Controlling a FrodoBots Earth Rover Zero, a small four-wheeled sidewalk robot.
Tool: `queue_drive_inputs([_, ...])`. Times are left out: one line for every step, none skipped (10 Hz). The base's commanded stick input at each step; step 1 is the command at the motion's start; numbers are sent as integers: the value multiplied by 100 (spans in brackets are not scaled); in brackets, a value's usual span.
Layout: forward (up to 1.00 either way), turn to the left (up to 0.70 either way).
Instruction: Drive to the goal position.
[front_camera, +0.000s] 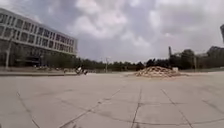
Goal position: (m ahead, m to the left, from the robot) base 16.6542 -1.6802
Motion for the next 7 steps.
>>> queue_drive_inputs([56, 4])
queue_drive_inputs([56, 4])
queue_drive_inputs([56, 4])
queue_drive_inputs([56, 4])
queue_drive_inputs([56, 4])
queue_drive_inputs([56, 4])
queue_drive_inputs([56, 4])
